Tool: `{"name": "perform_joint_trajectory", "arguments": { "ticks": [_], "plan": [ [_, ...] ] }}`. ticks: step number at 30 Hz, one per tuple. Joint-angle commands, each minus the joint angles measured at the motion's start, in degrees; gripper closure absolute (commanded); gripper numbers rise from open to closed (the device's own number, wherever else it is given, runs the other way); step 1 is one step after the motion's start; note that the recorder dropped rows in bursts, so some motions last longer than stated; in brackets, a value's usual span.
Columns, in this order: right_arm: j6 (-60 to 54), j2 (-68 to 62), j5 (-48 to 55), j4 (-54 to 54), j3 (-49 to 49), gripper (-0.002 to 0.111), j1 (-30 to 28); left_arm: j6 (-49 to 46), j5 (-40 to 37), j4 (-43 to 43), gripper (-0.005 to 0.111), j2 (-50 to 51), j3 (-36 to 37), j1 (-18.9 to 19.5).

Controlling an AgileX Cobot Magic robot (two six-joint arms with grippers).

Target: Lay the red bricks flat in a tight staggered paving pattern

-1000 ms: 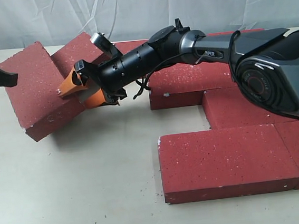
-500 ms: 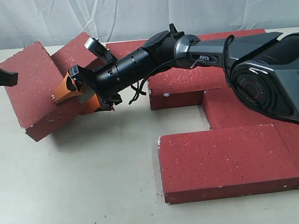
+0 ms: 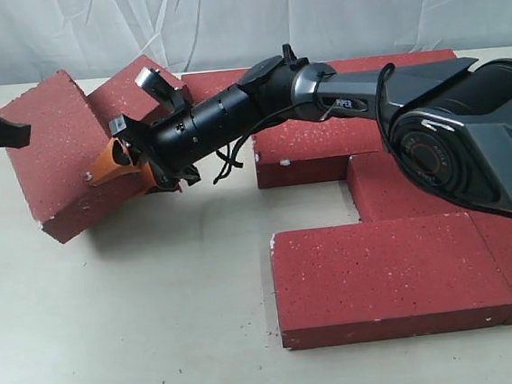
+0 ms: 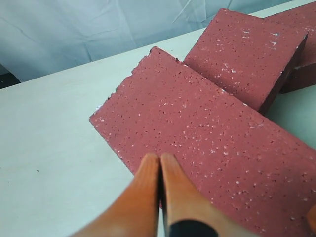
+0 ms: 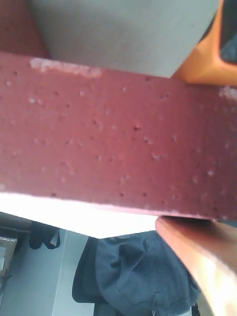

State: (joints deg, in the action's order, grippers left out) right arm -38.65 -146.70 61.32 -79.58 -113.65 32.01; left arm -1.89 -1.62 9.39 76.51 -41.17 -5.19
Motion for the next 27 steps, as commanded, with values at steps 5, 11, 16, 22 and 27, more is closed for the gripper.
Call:
{"name": "perform_joint_trajectory", "arguments": {
  "ticks": [5, 11, 16, 22, 27],
  "plan": [
    [-0.1, 0.1, 1.4, -0.4, -0.2, 0.097, 0.0, 0.4, 0.5, -0.6, 0.107, 0.2, 0.2, 0.3],
    [-1.7, 0.5, 5.3, -2.3, -0.2, 0.109, 0.0, 0.4, 0.4, -0.6, 0.107, 0.2, 0.2, 0.3],
    [-3.5, 2.6, 8.6, -1.3, -0.2, 0.109, -1.5, 0.4, -2.7, -0.6, 0.107, -3.8, 0.2, 0.3],
    [-0.4, 6.9, 8.6, 14.6, -0.2, 0.109, -3.3, 0.4, -7.4, -0.6, 0.107, -11.6, 0.2, 0.3],
    [3.6, 10.2, 8.6, 27.9, -0.2, 0.109, -3.3, 0.3, -5.0, -0.6, 0.107, -13.1, 1.4, 0.3]
  ]
}}
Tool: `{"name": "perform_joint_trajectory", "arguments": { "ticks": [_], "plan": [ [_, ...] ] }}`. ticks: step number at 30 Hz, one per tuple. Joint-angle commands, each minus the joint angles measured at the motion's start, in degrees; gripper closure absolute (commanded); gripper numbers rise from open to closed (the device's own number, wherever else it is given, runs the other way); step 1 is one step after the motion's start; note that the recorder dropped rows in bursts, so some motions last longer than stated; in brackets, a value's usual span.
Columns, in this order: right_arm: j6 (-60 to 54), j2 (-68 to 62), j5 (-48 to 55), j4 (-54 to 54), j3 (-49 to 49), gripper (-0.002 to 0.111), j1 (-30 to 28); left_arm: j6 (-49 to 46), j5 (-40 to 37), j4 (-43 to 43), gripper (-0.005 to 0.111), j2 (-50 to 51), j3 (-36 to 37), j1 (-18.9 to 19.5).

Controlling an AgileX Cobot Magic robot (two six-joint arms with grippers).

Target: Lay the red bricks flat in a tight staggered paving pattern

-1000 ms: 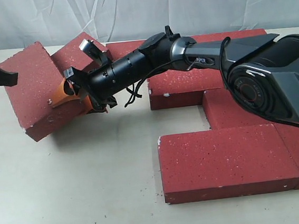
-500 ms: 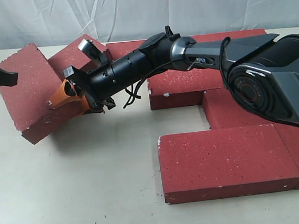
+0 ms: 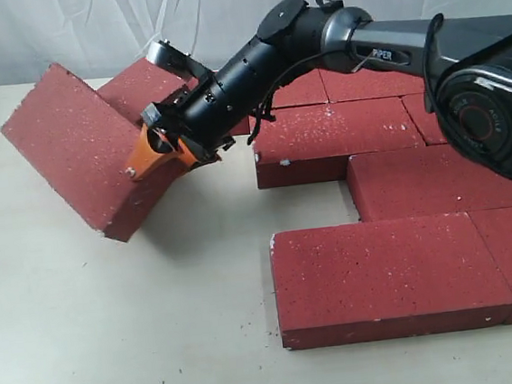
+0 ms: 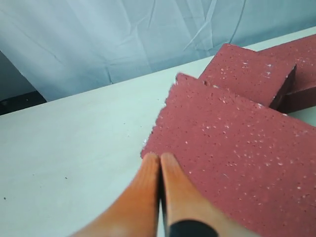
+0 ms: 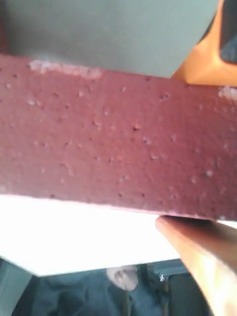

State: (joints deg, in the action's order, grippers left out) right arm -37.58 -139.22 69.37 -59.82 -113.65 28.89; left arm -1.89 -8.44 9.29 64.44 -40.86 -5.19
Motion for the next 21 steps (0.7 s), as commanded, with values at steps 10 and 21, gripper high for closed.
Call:
{"name": "perform_joint_trajectory", "arguments": {
  "ticks": [10, 21],
  "plan": [
    [-12.9, 23.9, 0.6, 15.2, 18.4, 0.109, 0.2, 0.3, 4.6, -0.8, 0.107, -1.0, 2.0, 0.3],
    [-21.0, 24.6, 0.6, 34.6, 20.3, 0.109, 6.1, 0.4, 4.1, -2.2, 0.107, -1.0, 2.0, 0.3]
  ]
}}
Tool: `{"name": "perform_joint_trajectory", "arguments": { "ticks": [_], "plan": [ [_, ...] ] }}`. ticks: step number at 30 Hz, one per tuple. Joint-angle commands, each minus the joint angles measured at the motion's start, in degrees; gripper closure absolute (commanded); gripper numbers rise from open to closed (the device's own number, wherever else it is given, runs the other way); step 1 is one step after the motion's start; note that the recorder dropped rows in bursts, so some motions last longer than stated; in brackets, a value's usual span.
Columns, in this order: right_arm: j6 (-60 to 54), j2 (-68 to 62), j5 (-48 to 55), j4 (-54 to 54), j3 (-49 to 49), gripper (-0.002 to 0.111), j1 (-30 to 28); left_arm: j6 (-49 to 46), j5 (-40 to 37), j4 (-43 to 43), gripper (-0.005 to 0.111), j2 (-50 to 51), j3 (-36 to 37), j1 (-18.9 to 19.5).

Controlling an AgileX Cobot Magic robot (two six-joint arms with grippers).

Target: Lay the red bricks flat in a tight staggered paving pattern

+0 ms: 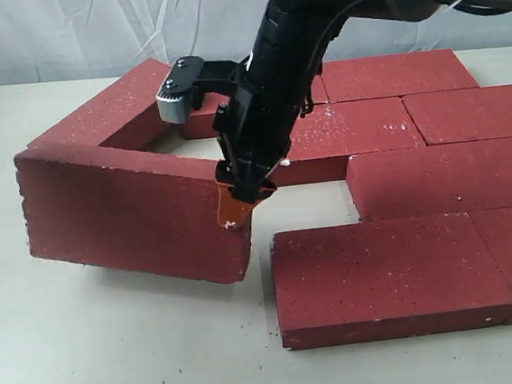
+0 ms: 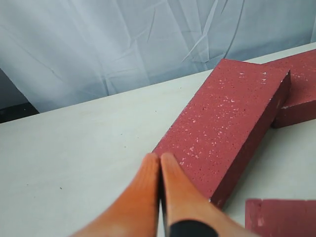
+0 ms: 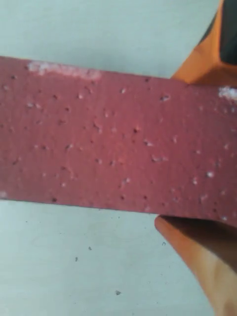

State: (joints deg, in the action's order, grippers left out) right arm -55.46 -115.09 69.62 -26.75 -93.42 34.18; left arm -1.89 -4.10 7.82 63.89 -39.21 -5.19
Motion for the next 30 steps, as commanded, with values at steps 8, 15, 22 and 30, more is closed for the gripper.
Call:
{"name": "perform_joint_trajectory", "arguments": {
  "ticks": [8, 15, 22, 30],
  "plan": [
    [-21.7, -2.3, -1.6, -2.6, 0.1, 0.109, 3.1, 0.4, -0.8, -0.9, 0.107, -0.5, 0.4, 0.3],
    [-20.6, -4.9, -9.0, 3.4, 0.1, 0.109, 3.1, 0.4, -0.3, -0.9, 0.107, -0.5, 0.4, 0.3],
    [-17.2, -4.9, -9.4, 3.8, 0.1, 0.094, 3.1, 0.4, -0.2, -0.9, 0.107, -0.5, 0.4, 0.3],
    [-8.7, -3.9, -15.1, 6.5, 0.0, 0.004, 3.1, 0.4, -0.2, -0.9, 0.107, -0.5, 0.4, 0.3]
  ]
}}
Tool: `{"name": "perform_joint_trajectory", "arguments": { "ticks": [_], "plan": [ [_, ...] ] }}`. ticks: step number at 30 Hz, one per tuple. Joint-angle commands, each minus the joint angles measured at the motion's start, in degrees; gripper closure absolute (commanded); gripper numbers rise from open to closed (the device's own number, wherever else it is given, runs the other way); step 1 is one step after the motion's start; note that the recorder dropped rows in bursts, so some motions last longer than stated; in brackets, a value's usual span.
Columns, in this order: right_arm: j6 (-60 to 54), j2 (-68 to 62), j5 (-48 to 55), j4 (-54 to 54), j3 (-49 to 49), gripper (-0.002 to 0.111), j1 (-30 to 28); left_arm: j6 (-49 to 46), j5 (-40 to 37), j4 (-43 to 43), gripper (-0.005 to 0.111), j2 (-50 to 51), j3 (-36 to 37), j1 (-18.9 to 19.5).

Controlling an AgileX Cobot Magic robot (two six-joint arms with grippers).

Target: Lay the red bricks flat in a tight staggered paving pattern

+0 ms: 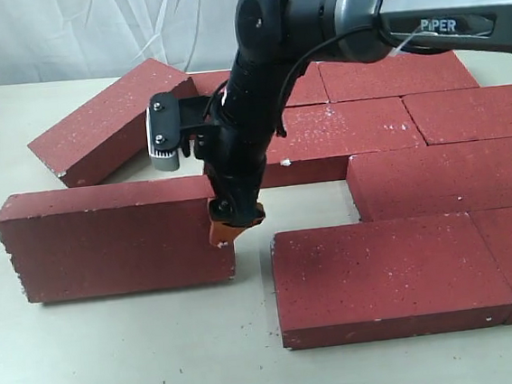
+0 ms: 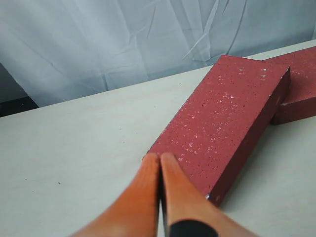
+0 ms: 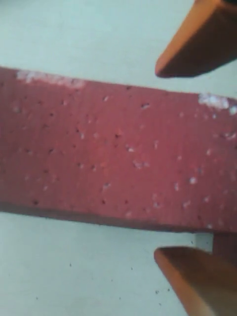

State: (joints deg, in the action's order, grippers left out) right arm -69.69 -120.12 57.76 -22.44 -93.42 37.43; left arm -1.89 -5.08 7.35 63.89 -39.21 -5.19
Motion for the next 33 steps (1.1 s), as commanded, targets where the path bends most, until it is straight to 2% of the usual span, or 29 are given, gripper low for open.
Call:
{"name": "perform_joint_trajectory", "arguments": {
  "ticks": [1, 8, 11, 14, 16, 18, 20, 21, 22, 23, 25, 28, 30, 33],
  "plan": [
    [5.9, 1.8, -3.6, 2.8, 0.0, 0.004, -0.1, 0.4, 0.8, -0.5, 0.107, -0.5, 0.4, 0.3],
    [8.9, 7.9, -4.9, 3.3, 0.0, 0.004, -0.1, 0.4, 0.8, -0.5, 0.107, -0.5, 0.4, 0.3],
    [17.0, 11.5, -8.8, 4.5, 0.0, 0.004, -0.1, 0.4, 0.8, -0.5, 0.107, -0.5, 0.4, 0.3],
    [23.7, 14.0, -8.5, 1.2, 0.0, 0.004, -0.1, 0.4, 0.8, -0.5, 0.107, -0.5, 0.4, 0.3],
    [25.3, 14.6, -4.3, -3.9, 0.0, 0.006, 0.3, 0.4, 0.8, -0.5, 0.107, -0.5, 0.4, 0.3],
    [24.5, 14.6, 1.0, -7.8, 0.0, 0.018, 1.3, 0.4, 0.8, -0.5, 0.107, -0.5, 0.4, 0.3],
    [24.4, 14.3, 3.9, -8.2, 0.1, 0.044, 2.8, 0.4, 0.8, -0.5, 0.107, -0.5, 0.4, 0.3],
    [24.4, 14.2, 5.0, -8.2, 0.1, 0.071, 3.7, 0.4, 0.8, -0.5, 0.107, -0.5, 0.4, 0.3],
    [24.4, 13.9, 5.0, -8.4, 0.1, 0.092, 4.3, 0.4, 0.8, -0.5, 0.107, -0.5, 0.4, 0.3],
    [24.3, 13.6, 4.5, -9.1, 0.1, 0.107, 5.0, 0.4, 0.8, -0.5, 0.107, -0.5, 0.4, 0.3],
    [21.7, 12.8, 5.7, -11.4, 0.1, 0.104, 7.0, 0.4, 0.8, -0.5, 0.107, -0.5, 0.4, 0.3],
    [12.9, 10.4, 12.2, -11.7, 0.1, 0.109, 10.9, 0.4, 0.8, -0.5, 0.107, -0.5, 0.4, 0.3],
    [8.3, 8.4, 12.2, -9.4, 0.1, 0.109, 14.0, 0.4, 0.8, -0.5, 0.107, -0.5, 0.4, 0.3],
    [8.2, 5.5, 9.7, -4.4, 0.1, 0.109, 17.0, 0.4, 0.8, -0.5, 0.107, -0.5, 0.4, 0.3]
  ]
}}
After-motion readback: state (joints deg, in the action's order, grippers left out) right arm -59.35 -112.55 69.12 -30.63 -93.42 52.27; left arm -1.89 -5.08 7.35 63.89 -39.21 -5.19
